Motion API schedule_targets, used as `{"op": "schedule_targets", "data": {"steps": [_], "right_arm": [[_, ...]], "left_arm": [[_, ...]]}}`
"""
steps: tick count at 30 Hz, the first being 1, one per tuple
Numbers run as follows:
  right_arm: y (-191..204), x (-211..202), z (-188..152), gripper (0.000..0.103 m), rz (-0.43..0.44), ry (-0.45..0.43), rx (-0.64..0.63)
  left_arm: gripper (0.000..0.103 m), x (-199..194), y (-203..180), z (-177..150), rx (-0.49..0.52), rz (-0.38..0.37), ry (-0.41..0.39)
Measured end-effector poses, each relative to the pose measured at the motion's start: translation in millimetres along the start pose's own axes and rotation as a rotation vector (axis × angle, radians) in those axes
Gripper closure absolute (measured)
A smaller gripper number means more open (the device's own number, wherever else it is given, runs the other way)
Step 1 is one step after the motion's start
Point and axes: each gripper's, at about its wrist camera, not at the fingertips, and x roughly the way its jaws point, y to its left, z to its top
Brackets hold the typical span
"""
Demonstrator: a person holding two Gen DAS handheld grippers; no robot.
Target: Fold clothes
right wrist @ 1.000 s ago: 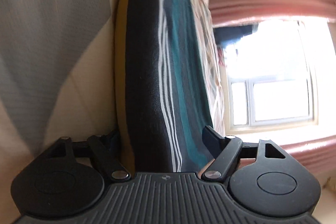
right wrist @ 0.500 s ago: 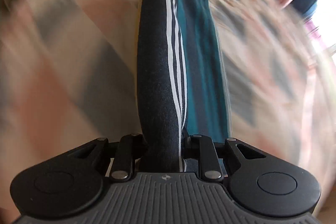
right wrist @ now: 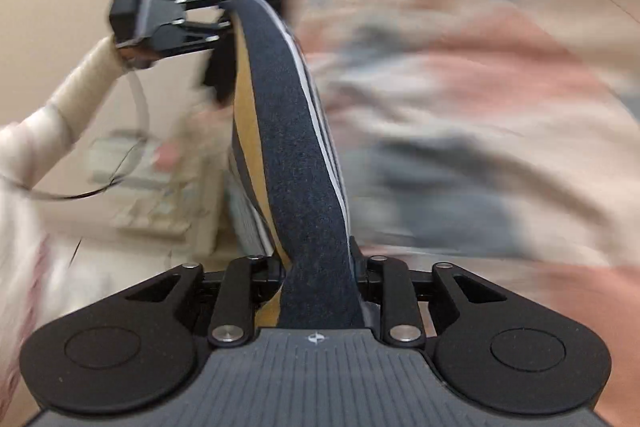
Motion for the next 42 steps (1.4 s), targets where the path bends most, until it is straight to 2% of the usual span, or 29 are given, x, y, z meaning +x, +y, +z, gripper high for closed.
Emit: {"op": "schedule_targets", "data": {"steps": [2, 4, 5, 6, 7, 9, 12, 14, 15, 16, 18, 20, 21, 22, 24, 26, 28, 30, 32, 34, 35, 38, 40, 42], "right_arm": [[-39.5, -1.6, -0.5, 0.069, -0.159, -0.052, 0.117], [-47.9, -7.3, -4.3, 0.064, -0.169, -0.133, 0.170], [-38.1, -8.5, -7.1, 0.061, -0.190, -0.159, 0.134], [-29.0, -12.7, -10.3, 0.049, -0.244, -0.195, 0.122], [-20.2, -17.4, -13.5, 0.046, -0.303, -0.232, 0.116], [-4.1, -27.8, -21.1, 0.045, -0.441, -0.328, 0.142], [37.6, -33.7, -40.5, 0.046, -0.617, -0.525, 0.063], [71.6, -15.5, -50.8, 0.046, -0.642, -0.553, -0.100], [84.5, -0.8, -55.8, 0.047, -0.632, -0.538, -0.172], [87.2, 12.6, -58.1, 0.053, -0.633, -0.507, -0.207], [89.3, 38.8, -61.8, 0.054, -0.639, -0.442, -0.265], [77.3, 55.3, -62.3, 0.061, -0.715, -0.422, -0.266], [71.6, 52.7, -62.6, 0.070, -0.730, -0.444, -0.232], [66.1, 48.7, -62.6, 0.072, -0.738, -0.470, -0.193], [66.5, 39.3, -62.0, 0.069, -0.776, -0.529, -0.122], [87.6, 29.6, -69.1, 0.066, -0.819, -0.568, -0.140], [105.5, 21.1, -87.9, 0.054, -0.790, -0.581, -0.181], [116.1, 29.7, -97.9, 0.053, -0.782, -0.532, -0.235], [115.2, 39.8, -105.6, 0.054, -0.811, -0.450, -0.297], [106.0, 51.9, -107.3, 0.053, -0.826, -0.377, -0.338], [96.6, 56.9, -107.2, 0.053, -0.835, -0.345, -0.362], [88.2, 58.4, -103.6, 0.053, -0.848, -0.259, -0.504], [91.3, 49.0, -110.9, 0.050, -0.833, -0.225, -0.646], [93.2, 38.8, -125.4, 0.049, -0.825, -0.187, -0.824]], "left_arm": [[0.066, 2.8, 14.1, -5.0, -0.089, 0.037, -0.039], [0.066, -12.7, 29.9, -20.8, -0.178, 0.056, -0.069], [0.066, -25.2, 38.1, -30.4, -0.225, 0.071, -0.091], [0.067, -39.7, 45.6, -40.2, -0.277, 0.079, -0.118], [0.070, -54.9, 50.6, -50.1, -0.327, 0.072, -0.149], [0.072, -83.3, 45.9, -70.2, -0.391, 0.028, -0.230], [0.072, -101.3, 6.0, -99.2, -0.380, -0.038, -0.315], [0.072, -87.0, -22.6, -117.2, -0.399, -0.077, -0.317], [0.072, -77.8, -36.6, -126.1, -0.412, -0.097, -0.314], [0.072, -62.9, -44.1, -134.6, -0.435, -0.100, -0.297], [0.072, -29.2, -49.5, -150.1, -0.479, -0.070, -0.251], [0.075, -11.6, -40.1, -162.6, -0.532, -0.017, -0.251], [0.079, -12.7, -33.7, -167.7, -0.574, 0.006, -0.266], [0.085, -22.6, -28.1, -172.8, -0.618, 0.026, -0.297], [0.085, -50.0, -29.6, -180.7, -0.650, 0.062, -0.361], [0.085, -74.9, -47.4, -185.1, -0.649, 0.073, -0.398], [0.079, -86.2, -78.9, -186.7, -0.632, 0.036, -0.422], [0.075, -87.6, -114.1, -185.3, -0.600, 0.012, -0.425], [0.074, -69.5, -148.5, -178.9, -0.569, 0.036, -0.372], [0.074, -48.5, -170.5, -175.0, -0.614, 0.079, -0.302], [0.076, -50.0, -176.7, -175.1, -0.662, 0.106, -0.306], [0.077, -82.9, -207.1, -173.3, -0.779, 0.209, -0.346], [0.074, -104.1, -243.1, -165.5, -0.804, 0.282, -0.344], [0.072, -116.3, -286.7, -152.6, -0.815, 0.324, -0.328]]}}
